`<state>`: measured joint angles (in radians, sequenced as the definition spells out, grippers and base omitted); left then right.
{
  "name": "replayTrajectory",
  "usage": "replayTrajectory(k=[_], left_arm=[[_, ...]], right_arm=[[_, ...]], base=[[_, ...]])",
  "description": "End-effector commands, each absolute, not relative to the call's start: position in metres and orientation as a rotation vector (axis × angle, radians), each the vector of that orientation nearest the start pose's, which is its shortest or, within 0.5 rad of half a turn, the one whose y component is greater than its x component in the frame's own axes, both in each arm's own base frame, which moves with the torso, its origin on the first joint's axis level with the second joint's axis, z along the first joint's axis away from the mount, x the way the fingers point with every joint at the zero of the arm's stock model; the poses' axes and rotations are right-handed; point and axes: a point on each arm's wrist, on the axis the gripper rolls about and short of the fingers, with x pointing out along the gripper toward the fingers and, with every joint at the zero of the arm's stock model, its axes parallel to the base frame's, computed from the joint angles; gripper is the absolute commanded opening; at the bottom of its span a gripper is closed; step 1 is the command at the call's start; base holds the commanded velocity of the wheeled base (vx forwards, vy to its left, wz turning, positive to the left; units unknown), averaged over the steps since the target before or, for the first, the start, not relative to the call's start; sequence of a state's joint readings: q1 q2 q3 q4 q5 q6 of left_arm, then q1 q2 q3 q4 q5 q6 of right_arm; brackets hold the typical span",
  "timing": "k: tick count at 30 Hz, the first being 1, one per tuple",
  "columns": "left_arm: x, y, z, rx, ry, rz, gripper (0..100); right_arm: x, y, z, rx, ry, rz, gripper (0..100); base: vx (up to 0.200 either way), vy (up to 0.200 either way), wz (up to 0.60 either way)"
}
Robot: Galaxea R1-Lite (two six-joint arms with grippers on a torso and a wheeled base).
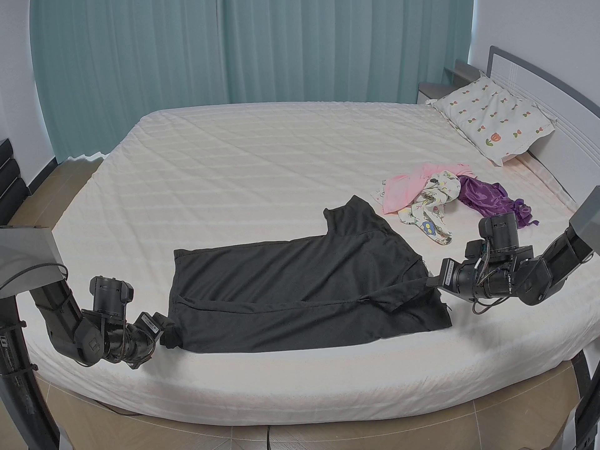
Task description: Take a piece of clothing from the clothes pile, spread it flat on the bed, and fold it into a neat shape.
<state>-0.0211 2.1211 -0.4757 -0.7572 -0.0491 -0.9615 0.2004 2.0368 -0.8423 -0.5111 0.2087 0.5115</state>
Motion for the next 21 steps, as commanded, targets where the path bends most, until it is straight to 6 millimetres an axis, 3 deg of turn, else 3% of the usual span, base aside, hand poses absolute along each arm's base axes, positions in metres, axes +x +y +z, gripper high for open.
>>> replayTrajectory(k=[1, 8, 9, 21], left_arm=[[0.284, -0.007, -0.004, -0.908, 0.849, 0.366, 100], [0.282, -0.007, -0.004, -0.908, 0.854, 0.367, 100], [0.282, -0.007, -0.004, -0.908, 0.854, 0.367, 100], [0.282, -0.007, -0.004, -0.912, 0.858, 0.357, 100]], right_arm=[[0.331, 0.071, 0.084, 0.506, 0.785, 0.206, 0], [0.321, 0.068, 0.072, 0.513, 0.924, 0.158, 0], [0.318, 0.068, 0.07, 0.514, 0.939, 0.158, 100], [0.318, 0.059, 0.063, 0.51, 0.989, 0.118, 100]], base=[[0.0, 0.0, 0.0], [0.0, 0.0, 0.0], [0.0, 0.0, 0.0], [0.0, 0.0, 0.0]])
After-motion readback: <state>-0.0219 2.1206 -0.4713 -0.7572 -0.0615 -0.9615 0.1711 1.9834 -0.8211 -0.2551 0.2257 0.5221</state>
